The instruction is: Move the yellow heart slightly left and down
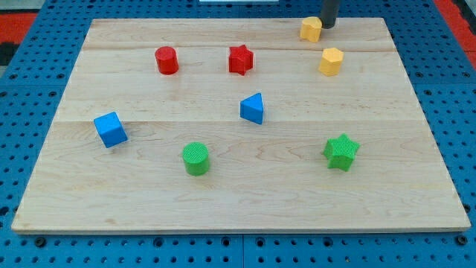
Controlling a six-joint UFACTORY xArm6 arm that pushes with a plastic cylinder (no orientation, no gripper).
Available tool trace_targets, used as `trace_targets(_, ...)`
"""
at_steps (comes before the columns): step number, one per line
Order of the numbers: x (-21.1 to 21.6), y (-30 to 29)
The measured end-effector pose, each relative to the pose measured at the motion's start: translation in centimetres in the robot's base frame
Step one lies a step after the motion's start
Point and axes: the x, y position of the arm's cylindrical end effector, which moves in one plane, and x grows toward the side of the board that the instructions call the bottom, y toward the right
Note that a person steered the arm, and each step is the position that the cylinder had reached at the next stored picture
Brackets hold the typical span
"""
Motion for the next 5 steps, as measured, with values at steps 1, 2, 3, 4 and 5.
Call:
trace_targets(1,0.5,-0.2)
trace_targets(2,0.3,-2.0)
trace_targets(3,-2.0,-4.2)
trace_targets(4,-2.1,-4.7)
trace_targets(5,-1.0,-8.0)
